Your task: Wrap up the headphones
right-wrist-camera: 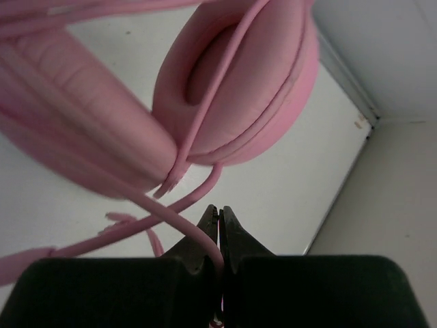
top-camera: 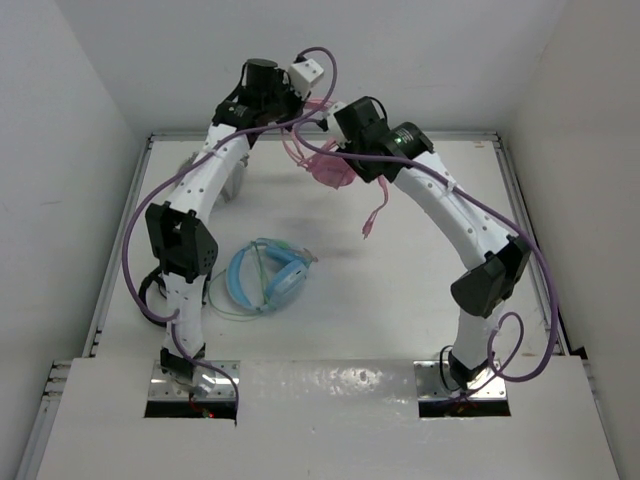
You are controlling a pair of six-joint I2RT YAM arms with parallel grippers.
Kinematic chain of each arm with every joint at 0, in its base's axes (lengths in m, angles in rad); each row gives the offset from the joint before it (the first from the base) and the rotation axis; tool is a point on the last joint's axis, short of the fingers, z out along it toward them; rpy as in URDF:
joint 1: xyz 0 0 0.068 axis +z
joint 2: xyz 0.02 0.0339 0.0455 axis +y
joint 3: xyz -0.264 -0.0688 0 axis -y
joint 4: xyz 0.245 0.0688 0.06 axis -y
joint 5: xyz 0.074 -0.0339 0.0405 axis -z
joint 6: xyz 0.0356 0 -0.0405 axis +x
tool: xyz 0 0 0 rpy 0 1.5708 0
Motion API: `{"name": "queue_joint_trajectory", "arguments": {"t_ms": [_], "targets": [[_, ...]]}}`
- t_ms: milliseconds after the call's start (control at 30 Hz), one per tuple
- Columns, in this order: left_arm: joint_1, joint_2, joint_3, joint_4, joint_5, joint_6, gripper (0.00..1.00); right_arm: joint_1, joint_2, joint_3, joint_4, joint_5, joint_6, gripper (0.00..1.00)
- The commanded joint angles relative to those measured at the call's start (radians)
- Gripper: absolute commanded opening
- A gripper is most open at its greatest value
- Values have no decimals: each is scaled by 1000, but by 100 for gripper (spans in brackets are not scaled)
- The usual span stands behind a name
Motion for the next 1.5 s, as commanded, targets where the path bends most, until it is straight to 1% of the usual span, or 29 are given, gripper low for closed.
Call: {"name": "queue_joint_trajectory", "arguments": {"t_ms": [0, 33, 100, 167, 200, 233, 267, 300, 333, 367, 400, 467, 533, 600, 767, 867, 900, 933, 967, 1000, 1067, 1100, 1133, 1200, 1300, 1333, 1400, 1433, 1467], "targets": [[-3, -49, 4, 7, 76, 93, 0, -24, -16, 73, 162, 171, -74, 0], [-8, -52, 1, 12, 87, 81, 0, -32, -11, 55, 215, 259, -106, 0], [-29, -55, -7, 22, 83, 58, 0, -59, 9, 0, 343, 375, -227, 0], [-40, -60, -1, 7, 78, 70, 0, -105, 23, -28, 405, 474, -284, 0], [-48, -60, 5, -2, 81, 79, 0, -122, 17, -39, 463, 464, -277, 0], [-51, -60, 11, -14, 80, 85, 0, -160, 6, -46, 493, 435, -251, 1], [-54, -60, 13, -28, 83, 93, 0, -182, -8, -65, 531, 329, -178, 21], [-58, -60, 13, -33, 90, 94, 0, -205, -26, -135, 628, 249, -157, 21], [-61, -63, 13, -36, 96, 91, 0, -231, -66, -187, 698, 177, -154, 19], [-66, -65, 13, -37, 115, 78, 0, -231, -83, -235, 771, 123, -178, 6], [-68, -68, 16, -40, 124, 71, 0, -231, -91, -287, 884, 96, -181, 1], [-72, -69, 25, -54, 151, 46, 0, -233, -82, -289, 922, 27, -166, 0], [-74, -71, 37, -68, 173, 22, 0, -234, -53, -260, 901, -77, -175, 0], [-74, -75, 39, -73, 201, -14, 0, -234, -34, -234, 861, -128, -160, 0], [-74, -74, 41, -109, 230, -34, 0, -240, -43, -270, 898, -129, -131, 1], [-69, -74, 71, -123, 253, -73, 0, -250, -42, -281, 886, -163, -149, 13], [-63, -74, 92, -120, 289, -120, 0, -259, -43, -289, 882, -166, -145, 26], [-46, -74, 103, -116, 312, -151, 0, -269, -45, -307, 869, -178, -137, 33], [-37, -74, 114, -107, 335, -218, 0, -295, -49, -316, 860, -198, -105, 35], [-19, -74, 123, -102, 371, -250, 0, -309, -55, -329, 852, -258, -88, 41], [-3, -72, 148, -93, 395, -315, 0, -347, -84, -382, 843, -344, -59, 42], [4, -74, 151, -90, 426, -373, 0, -358, -100, -410, 850, -393, -27, 45], [14, -74, 157, -85, 446, -399, 0, -369, -115, -474, 884, -487, -11, 47], [15, -75, 162, -79, 495, -451, 0, -386, -158, -536, 921, -568, 16, 47], [23, -77, 169, -64, 530, -519, 0, -398, -204, -625, 947, -675, 42, 56], [26, -78, 168, -54, 540, -540, 0, -417, -213, -658, 948, -742, 56, 63], [46, -78, 156, -8, 588, -623, 0, -449, -224, -697, 953, -824, 123, 70], [52, -78, 148, 24, 604, -657, 0, -484, -223, -706, 953, -880, 151, 77], [60, -78, 131, 36, 621, -716, 0, -501, -223, -714, 951, -907, 204, 80]]}}
